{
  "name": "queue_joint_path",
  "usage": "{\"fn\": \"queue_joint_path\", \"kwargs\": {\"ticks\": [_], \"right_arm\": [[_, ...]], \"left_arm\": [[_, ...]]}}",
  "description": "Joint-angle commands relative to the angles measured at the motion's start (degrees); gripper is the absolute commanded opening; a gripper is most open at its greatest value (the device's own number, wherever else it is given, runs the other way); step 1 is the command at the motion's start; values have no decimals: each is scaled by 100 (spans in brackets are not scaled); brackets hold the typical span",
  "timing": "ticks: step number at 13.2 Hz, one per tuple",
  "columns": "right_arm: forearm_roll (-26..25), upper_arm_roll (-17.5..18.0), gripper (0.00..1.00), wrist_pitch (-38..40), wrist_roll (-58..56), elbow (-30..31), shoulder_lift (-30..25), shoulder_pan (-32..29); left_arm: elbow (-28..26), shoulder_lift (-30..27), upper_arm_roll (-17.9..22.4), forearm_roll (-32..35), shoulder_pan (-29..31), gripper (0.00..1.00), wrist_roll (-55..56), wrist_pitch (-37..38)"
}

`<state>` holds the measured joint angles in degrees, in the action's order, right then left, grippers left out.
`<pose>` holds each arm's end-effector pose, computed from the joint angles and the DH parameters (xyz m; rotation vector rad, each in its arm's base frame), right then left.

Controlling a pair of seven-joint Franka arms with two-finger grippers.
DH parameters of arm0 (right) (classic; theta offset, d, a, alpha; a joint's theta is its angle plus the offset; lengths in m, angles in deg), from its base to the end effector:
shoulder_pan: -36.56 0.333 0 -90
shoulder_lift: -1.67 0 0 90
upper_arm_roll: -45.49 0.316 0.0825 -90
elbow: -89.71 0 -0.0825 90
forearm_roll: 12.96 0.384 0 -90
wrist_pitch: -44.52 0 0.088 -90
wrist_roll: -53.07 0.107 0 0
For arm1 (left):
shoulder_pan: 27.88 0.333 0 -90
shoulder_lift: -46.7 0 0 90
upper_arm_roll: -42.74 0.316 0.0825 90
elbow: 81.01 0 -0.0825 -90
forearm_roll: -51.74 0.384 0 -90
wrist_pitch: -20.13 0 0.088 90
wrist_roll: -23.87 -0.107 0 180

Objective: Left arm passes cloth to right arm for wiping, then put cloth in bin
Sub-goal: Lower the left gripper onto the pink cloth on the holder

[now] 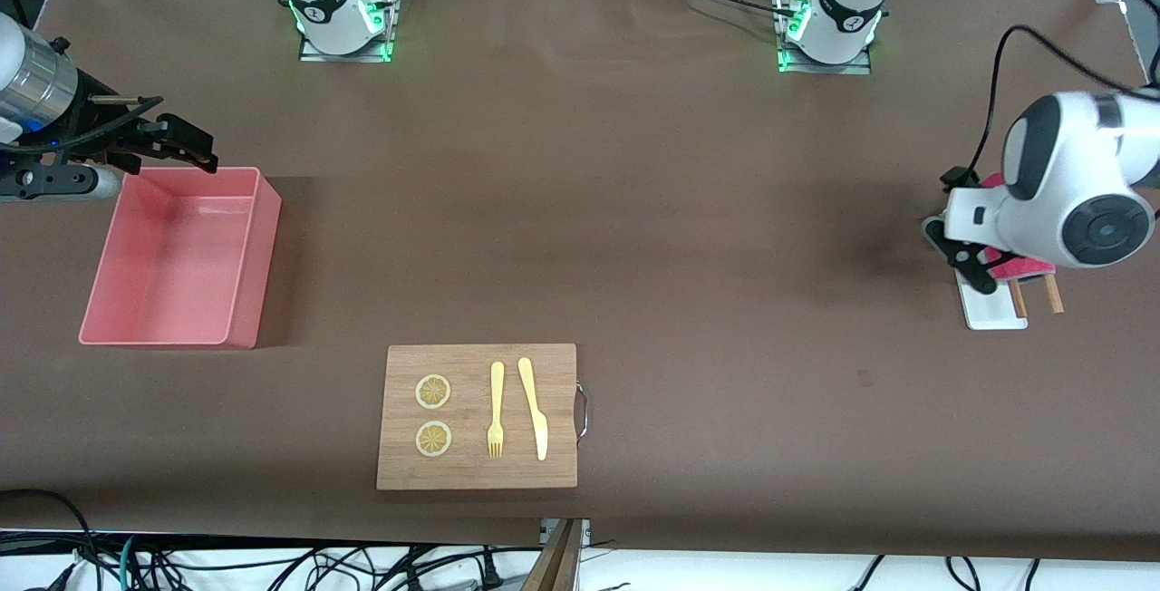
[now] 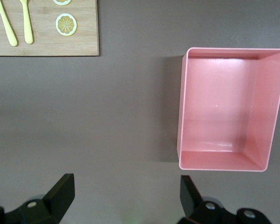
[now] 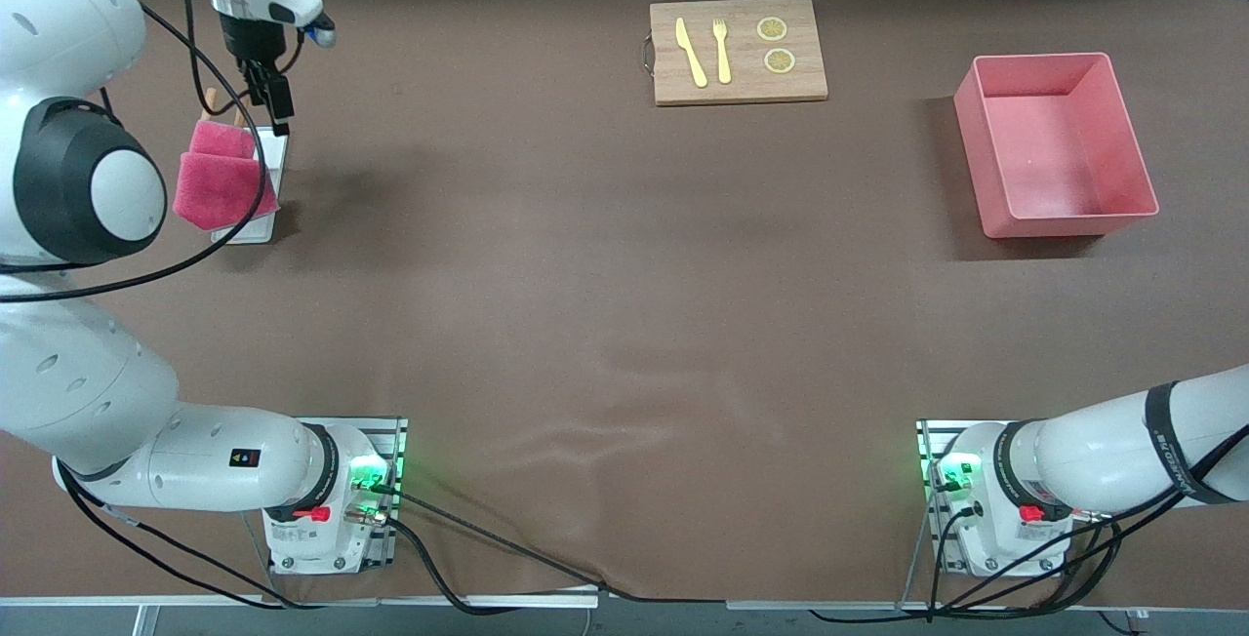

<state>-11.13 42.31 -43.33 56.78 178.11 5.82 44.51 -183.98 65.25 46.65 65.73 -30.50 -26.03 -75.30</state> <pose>0.5690 0.0521 0.5938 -3.1169 -0.0286 0.1306 0.5822 0.0345 0.3445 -2.6864 1.3422 0.7971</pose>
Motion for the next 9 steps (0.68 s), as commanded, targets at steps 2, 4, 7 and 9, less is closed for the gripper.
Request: {"fn": "queue_joint_path", "kwargs": {"ticks": [2,4,7,9], "right_arm": [[-69,-16,100,49,-54,28,-72,23],[-69,-16,100,49,-54,28,-72,23],[-69,-25,100,49,-54,28,-72,23],[-69,-16,100,40,-54,28,-72,23]], "left_arm": [[-1134,-132,22,875,7,100,-310,-1160],[-1618,-184,22,930,172,100,-275,-1808],[-1997,-106,22,983,393,100,-275,-2522],[-2104,-54,31,1113,463,100,-275,-2804]]}}
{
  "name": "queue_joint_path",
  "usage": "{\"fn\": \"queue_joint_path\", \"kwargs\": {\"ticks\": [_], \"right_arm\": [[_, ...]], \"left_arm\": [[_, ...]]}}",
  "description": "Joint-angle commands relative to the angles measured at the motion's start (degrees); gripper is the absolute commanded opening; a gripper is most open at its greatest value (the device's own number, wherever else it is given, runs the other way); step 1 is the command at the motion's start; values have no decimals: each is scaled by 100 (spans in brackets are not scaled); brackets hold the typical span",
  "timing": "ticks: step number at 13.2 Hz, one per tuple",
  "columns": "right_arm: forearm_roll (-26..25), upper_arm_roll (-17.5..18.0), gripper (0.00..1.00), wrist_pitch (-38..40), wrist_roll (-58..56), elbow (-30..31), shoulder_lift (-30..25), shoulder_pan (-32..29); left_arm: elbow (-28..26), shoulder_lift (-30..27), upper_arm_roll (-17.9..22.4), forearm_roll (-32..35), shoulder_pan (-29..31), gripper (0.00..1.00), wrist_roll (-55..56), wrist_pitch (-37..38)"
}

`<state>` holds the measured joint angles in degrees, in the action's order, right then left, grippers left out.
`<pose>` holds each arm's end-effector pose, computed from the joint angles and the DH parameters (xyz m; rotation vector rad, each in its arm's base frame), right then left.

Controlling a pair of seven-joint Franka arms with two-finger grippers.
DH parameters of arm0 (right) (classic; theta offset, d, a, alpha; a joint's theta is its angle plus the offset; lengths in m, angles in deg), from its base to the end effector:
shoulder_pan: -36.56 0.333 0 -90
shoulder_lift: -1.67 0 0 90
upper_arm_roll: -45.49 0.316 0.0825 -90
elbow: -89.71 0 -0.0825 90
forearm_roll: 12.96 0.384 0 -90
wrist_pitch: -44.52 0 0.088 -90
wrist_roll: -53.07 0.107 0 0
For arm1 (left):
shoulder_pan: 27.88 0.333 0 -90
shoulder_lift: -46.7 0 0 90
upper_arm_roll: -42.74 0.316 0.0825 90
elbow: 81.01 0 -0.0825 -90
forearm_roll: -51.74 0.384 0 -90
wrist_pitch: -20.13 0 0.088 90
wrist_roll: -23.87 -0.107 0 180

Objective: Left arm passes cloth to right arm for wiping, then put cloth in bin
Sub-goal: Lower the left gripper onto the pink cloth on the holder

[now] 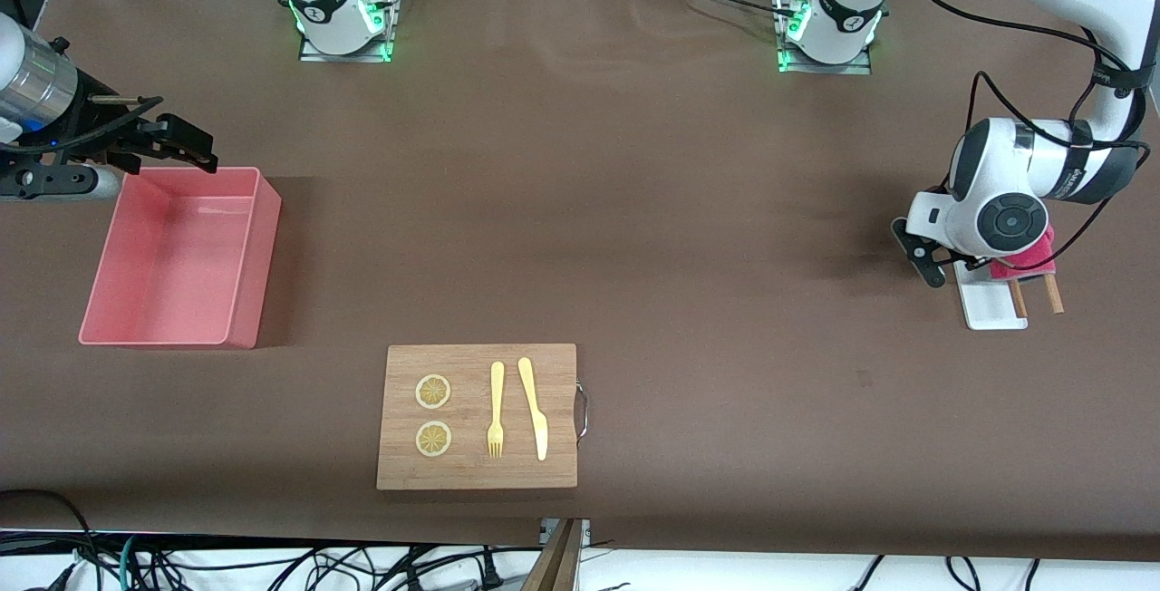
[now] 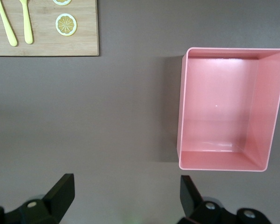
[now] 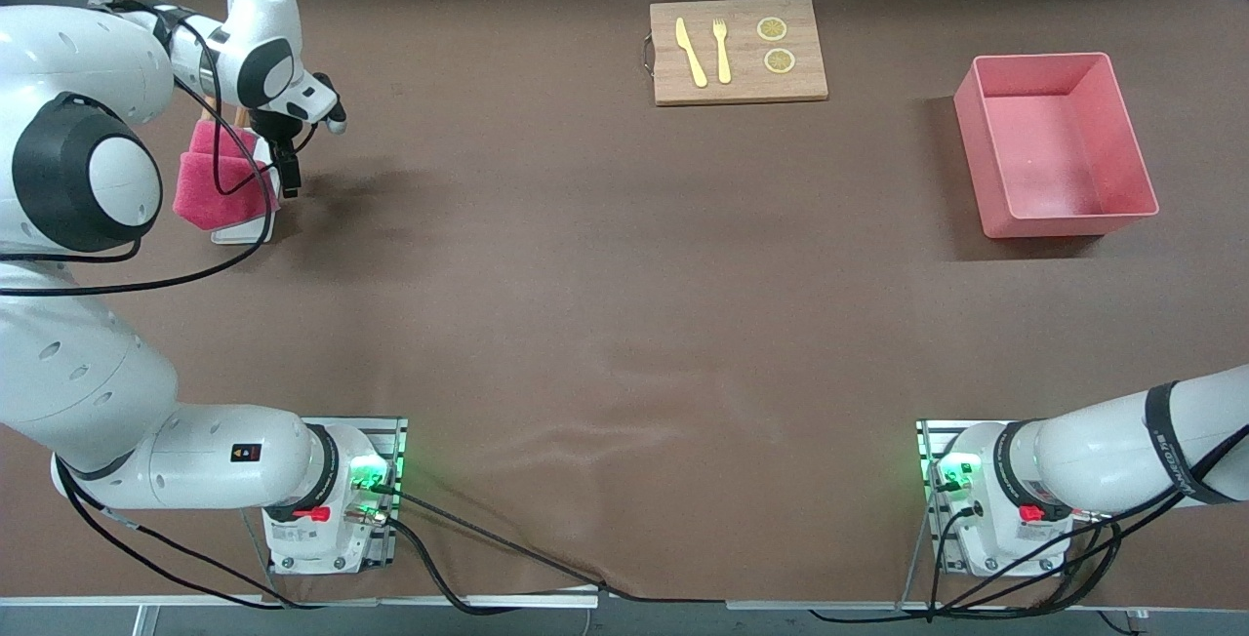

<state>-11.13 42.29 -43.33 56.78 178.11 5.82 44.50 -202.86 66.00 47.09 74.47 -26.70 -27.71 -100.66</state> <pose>0.5690 0.0519 0.5938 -3.1169 -0.0278 0.1306 0.5314 0.0700 0.2290 -2.5319 1.5007 0.6969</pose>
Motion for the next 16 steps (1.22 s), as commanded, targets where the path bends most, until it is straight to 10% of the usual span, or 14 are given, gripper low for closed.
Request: {"fn": "queue_joint_path", "kwargs": {"ticks": [1,6,11,16], "right_arm": [[-60,-14,100,40,-54,28,-72,23],[-69,-14,100,40,-54,28,-72,15],[-60,-23,100,31,-54,19,-63,14],[-60,-32,100,39,15,-16,-28,-3]], "left_arm": [[-225,-59,-21,397,198,100,-124,-418],[-225,-58,-21,460,444,93,-598,-437],[-155,-76,-21,451,454,0,-1100,-235],[529,-93,-48,390,235,0,-1109,729]]}}
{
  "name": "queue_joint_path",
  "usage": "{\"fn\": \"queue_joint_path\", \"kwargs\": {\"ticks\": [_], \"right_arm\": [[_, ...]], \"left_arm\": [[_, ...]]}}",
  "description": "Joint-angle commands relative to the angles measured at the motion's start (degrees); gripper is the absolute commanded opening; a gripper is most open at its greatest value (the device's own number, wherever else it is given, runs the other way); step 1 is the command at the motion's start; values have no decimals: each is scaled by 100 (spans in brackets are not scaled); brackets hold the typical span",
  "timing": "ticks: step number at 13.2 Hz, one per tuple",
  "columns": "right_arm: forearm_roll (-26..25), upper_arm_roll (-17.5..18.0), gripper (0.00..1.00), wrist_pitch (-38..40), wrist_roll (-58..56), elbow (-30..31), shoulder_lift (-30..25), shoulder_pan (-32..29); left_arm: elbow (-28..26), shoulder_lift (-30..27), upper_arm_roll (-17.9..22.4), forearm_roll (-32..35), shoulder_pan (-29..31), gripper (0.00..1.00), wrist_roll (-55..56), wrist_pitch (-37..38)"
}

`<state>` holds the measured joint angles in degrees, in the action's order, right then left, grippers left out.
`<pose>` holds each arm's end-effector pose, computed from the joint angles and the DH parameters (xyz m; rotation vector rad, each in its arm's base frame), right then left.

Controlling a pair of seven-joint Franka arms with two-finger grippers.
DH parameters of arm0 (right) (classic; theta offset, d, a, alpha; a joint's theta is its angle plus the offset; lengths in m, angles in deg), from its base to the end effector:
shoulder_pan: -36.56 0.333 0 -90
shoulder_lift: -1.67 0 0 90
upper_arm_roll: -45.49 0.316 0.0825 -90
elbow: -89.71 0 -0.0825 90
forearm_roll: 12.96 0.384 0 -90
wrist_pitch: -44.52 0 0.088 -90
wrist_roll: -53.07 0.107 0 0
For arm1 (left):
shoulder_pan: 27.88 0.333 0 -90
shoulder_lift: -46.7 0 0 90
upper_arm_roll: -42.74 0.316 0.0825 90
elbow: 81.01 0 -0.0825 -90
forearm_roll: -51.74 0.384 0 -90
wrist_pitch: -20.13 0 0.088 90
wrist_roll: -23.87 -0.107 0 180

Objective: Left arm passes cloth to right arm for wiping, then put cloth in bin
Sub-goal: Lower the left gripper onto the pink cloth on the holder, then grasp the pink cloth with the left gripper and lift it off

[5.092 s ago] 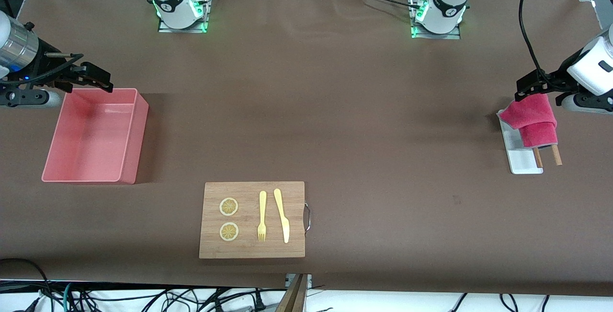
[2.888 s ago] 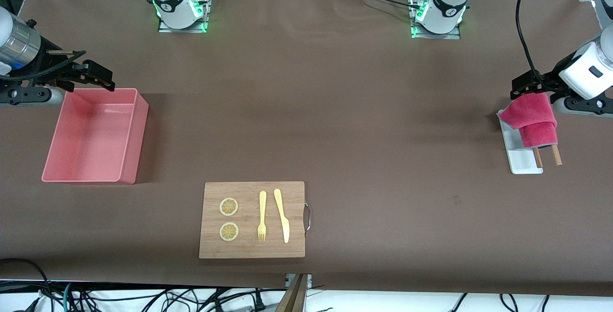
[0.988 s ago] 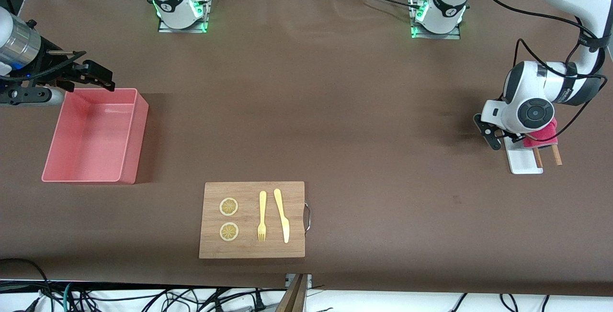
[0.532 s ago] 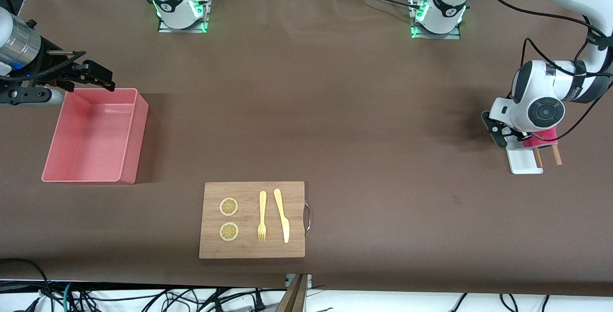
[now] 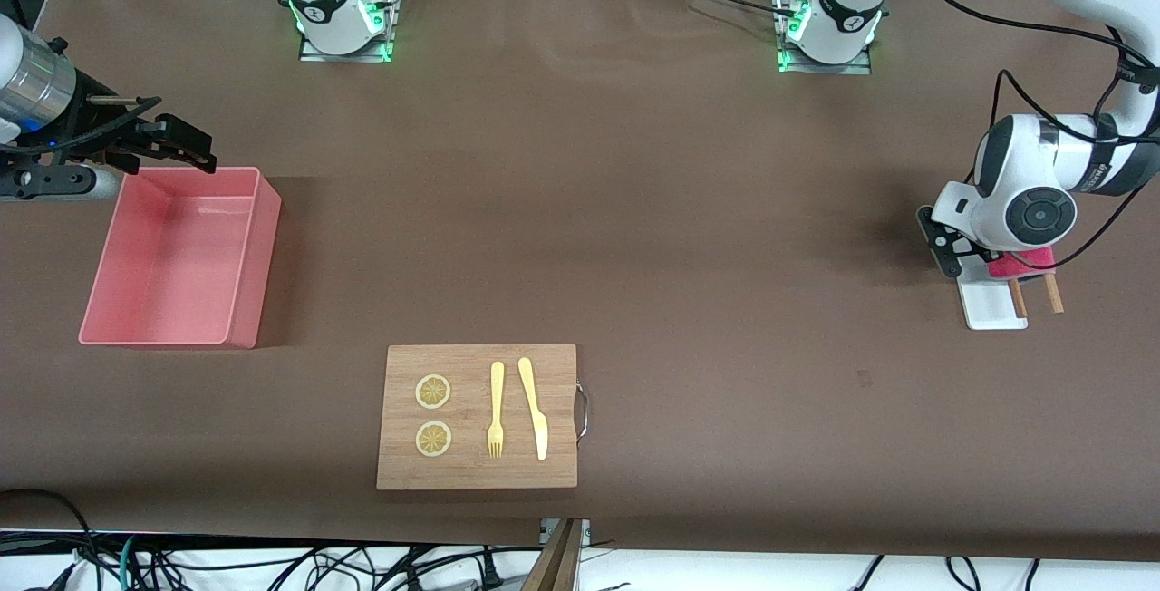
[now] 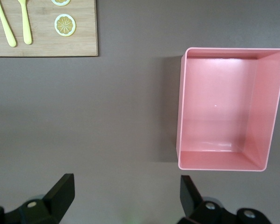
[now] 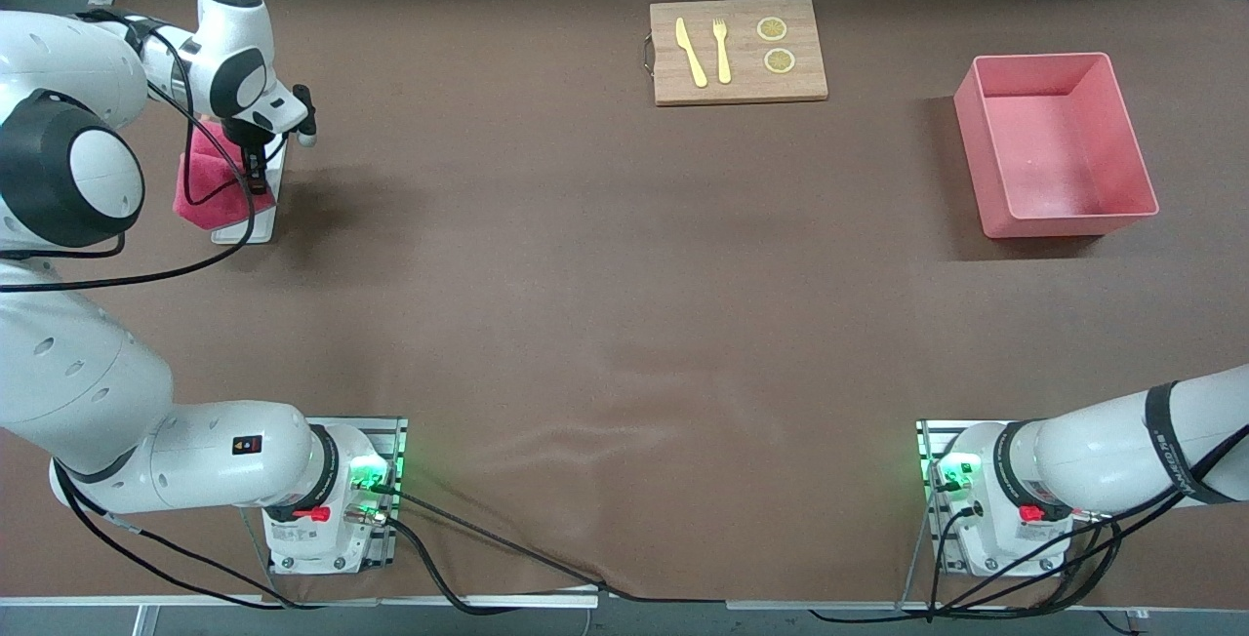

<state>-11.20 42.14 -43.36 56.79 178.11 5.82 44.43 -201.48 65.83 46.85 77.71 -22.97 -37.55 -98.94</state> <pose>0.5693 0.0496 0.5938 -3.1183 -0.0216 0.1296 0.5320 0.1070 0.2388 -2.4212 1.6738 0.7596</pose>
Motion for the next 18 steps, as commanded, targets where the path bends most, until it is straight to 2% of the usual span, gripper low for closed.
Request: {"fn": "queue_joint_path", "kwargs": {"ticks": [1,4,6,9,11,14,18], "right_arm": [[-70,-17,100,52,23,-8,-28,13],[-18,-17,100,34,-99,-60,-2,-13],[-26,9,100,226,-108,-165,-238,-13],[-18,-17,100,1087,-143,-350,-265,5],[17,-17,100,1141,-406,-481,-300,14],[35,1,100,1300,-740,-904,-371,14],[492,-17,100,941,-1425,-659,-406,-4]], "left_arm": [[654,-85,-102,31,-201,0,-125,925],[1603,-68,-612,-127,-210,0,-107,2095],[2114,-68,-753,-503,-210,0,-98,2606],[2825,-76,-745,-1705,-166,0,-107,3238],[3257,-76,-745,-2829,-140,0,-98,3608],[3513,-76,-745,-4253,-183,0,7,3619],[3741,-68,-771,-5346,-630,0,1900,3566]]}}
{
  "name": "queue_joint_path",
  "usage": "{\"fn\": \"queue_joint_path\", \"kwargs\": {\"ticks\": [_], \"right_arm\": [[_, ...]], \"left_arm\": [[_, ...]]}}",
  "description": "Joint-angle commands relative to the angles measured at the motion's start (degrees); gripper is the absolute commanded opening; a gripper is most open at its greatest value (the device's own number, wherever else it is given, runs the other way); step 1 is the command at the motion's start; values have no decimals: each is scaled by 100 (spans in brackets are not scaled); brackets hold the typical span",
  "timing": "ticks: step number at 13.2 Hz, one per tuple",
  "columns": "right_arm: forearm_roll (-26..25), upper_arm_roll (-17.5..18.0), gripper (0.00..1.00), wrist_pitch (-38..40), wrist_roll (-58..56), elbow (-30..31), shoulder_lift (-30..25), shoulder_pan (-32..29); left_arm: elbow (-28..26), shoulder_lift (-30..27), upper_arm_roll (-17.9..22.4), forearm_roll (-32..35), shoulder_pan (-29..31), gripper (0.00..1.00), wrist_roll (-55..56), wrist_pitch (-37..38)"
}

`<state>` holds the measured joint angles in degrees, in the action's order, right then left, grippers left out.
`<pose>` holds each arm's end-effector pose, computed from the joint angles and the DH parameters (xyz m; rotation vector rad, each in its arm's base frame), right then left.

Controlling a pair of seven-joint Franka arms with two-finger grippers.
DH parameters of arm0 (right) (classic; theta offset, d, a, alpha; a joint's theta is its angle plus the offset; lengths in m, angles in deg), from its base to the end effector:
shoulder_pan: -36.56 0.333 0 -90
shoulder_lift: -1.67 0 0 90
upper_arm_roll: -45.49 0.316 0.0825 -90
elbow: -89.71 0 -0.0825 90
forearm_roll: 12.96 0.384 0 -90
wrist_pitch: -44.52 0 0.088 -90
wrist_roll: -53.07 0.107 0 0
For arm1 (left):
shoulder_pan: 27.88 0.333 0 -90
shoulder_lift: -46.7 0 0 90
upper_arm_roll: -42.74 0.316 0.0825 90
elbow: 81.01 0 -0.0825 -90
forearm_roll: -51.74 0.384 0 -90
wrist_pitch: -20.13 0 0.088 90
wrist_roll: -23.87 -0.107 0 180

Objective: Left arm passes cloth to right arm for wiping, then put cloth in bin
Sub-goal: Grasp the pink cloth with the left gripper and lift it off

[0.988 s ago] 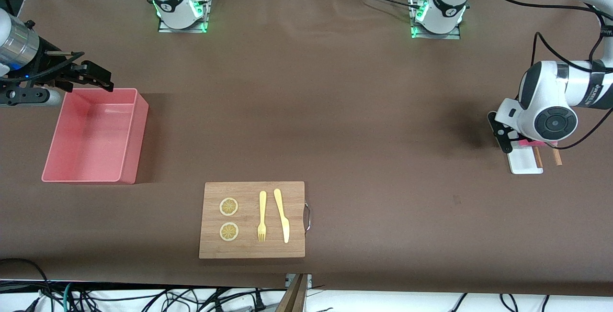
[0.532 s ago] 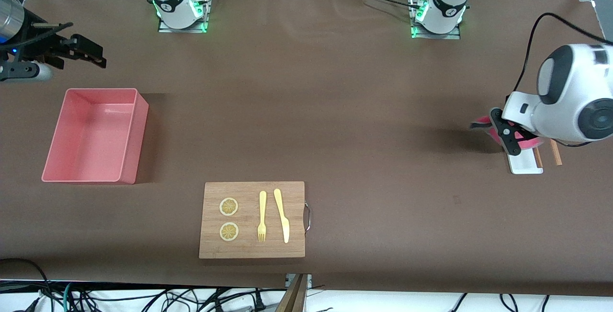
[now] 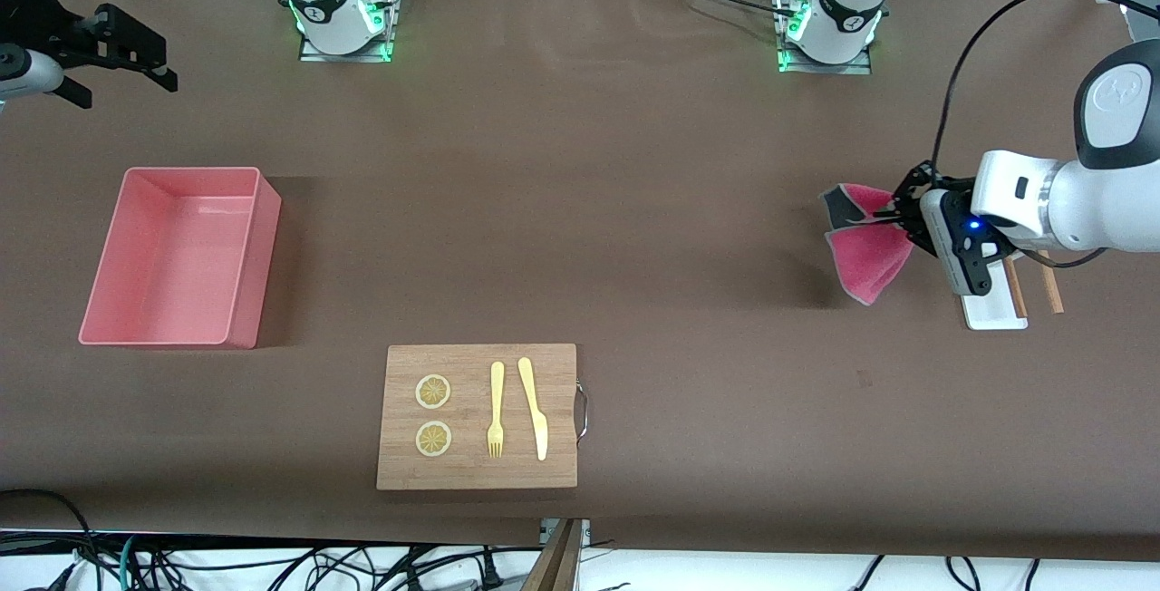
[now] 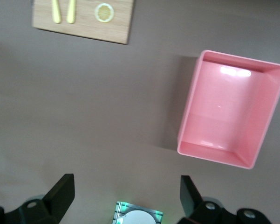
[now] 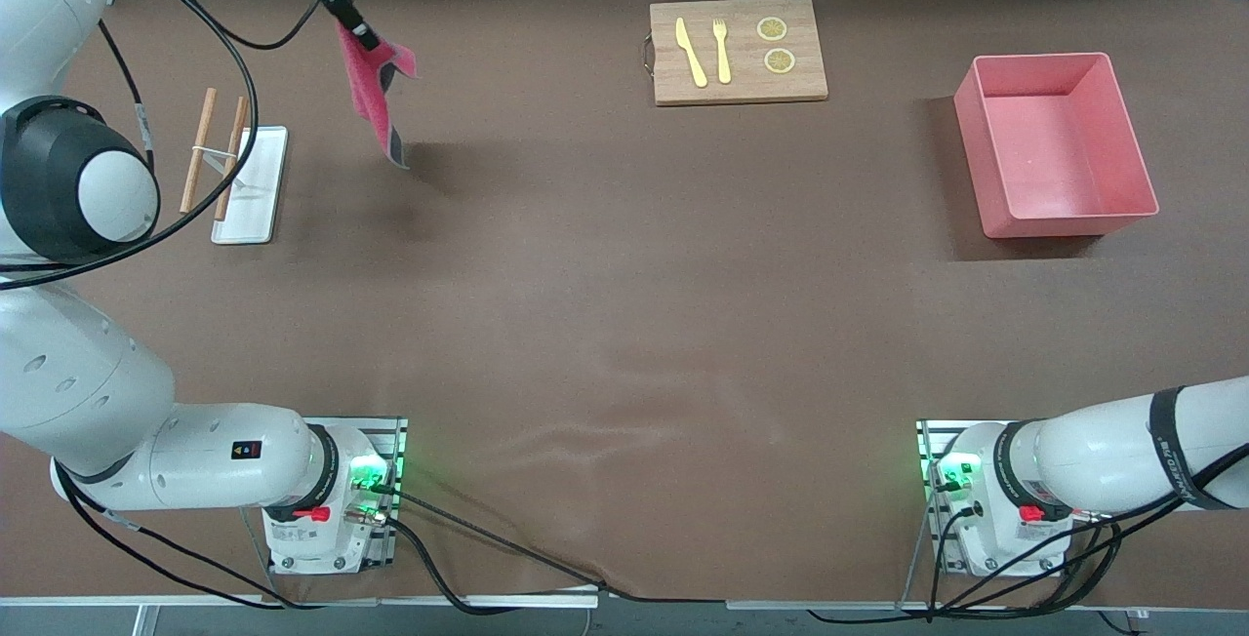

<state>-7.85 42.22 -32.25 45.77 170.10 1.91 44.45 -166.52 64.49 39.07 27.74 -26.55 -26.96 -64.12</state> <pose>0.5272 0.0538 0.6804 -3.0318 -0.3433 0.0997 0.6161 -0.0673 0.4817 2.3430 -1.1317 -0.1567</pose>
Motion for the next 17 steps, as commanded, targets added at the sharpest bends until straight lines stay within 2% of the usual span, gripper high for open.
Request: {"fn": "queue_joint_path", "kwargs": {"ticks": [1,3,4,6,9,12,15,17], "right_arm": [[157,-25,100,-224,-620,213,-15,-6],[209,-25,100,-408,-1306,389,-15,-6],[392,-25,100,-435,-1509,477,-41,-15],[753,-33,100,-479,-1834,766,-76,-32],[1288,-42,100,-1005,-2519,1390,-85,-41],[2184,-42,100,-1409,-3283,1952,-42,-41],[3335,10,100,-1849,-5021,2445,169,-33],[3697,194,100,-2034,-5640,2472,257,-33]], "left_arm": [[402,66,16,-490,-456,0,1395,75],[710,93,7,-737,-878,0,2407,31],[790,93,7,-825,-1063,0,2786,-109],[808,84,7,-1123,-1458,0,3585,-600],[966,84,7,-1606,-1942,0,4676,-1355],[958,93,16,-1977,-2504,0,5310,-2445],[958,93,7,-1986,-3040,0,6267,-3386],[949,110,16,-1986,-3427,0,6812,-3992]]}}
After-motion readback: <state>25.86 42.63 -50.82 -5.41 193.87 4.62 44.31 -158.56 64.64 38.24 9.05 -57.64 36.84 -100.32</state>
